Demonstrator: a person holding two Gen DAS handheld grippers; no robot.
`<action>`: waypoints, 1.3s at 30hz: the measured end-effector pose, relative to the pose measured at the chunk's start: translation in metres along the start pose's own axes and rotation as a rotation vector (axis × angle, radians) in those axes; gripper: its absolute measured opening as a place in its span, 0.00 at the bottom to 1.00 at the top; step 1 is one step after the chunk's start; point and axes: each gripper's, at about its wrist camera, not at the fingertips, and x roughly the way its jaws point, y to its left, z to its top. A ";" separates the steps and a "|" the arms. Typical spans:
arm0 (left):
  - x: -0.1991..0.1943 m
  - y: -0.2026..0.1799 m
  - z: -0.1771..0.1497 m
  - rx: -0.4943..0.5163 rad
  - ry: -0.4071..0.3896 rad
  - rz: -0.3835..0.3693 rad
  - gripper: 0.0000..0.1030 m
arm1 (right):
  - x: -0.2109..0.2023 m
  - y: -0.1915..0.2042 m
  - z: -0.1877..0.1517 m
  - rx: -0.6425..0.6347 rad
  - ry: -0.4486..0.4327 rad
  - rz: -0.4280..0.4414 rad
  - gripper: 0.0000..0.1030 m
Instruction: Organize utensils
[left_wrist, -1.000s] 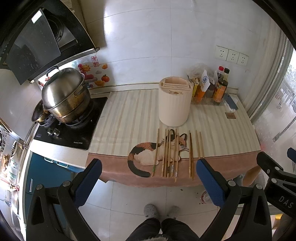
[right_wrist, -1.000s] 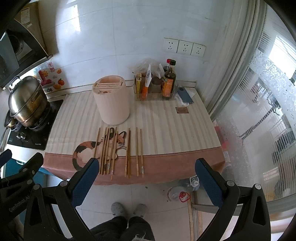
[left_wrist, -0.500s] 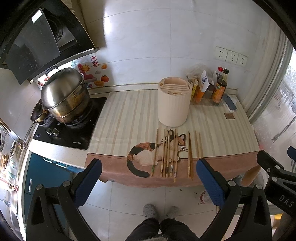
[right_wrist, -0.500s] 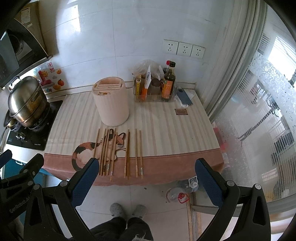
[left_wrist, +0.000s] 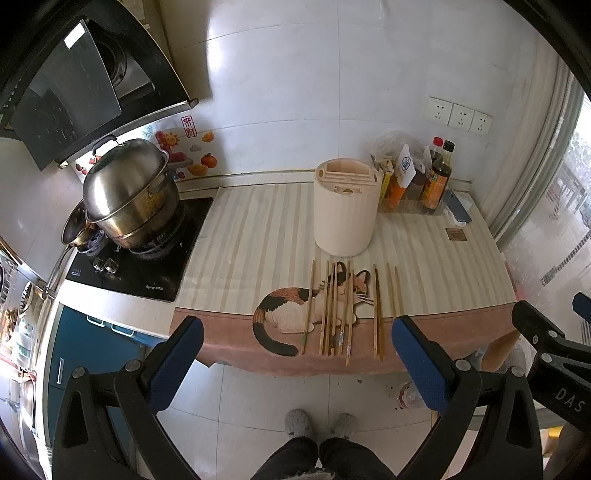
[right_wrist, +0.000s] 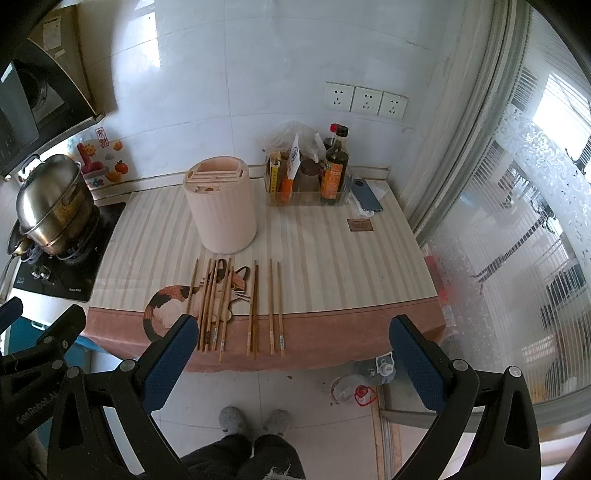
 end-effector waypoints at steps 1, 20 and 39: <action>0.000 0.000 0.000 0.000 0.000 0.000 1.00 | 0.000 0.000 0.001 0.000 -0.001 0.000 1.00; -0.004 -0.003 0.005 0.000 -0.010 -0.008 1.00 | -0.005 -0.010 0.000 0.006 -0.016 -0.012 1.00; 0.001 -0.005 0.009 -0.010 -0.020 -0.001 1.00 | -0.001 -0.008 0.001 0.010 -0.019 -0.005 1.00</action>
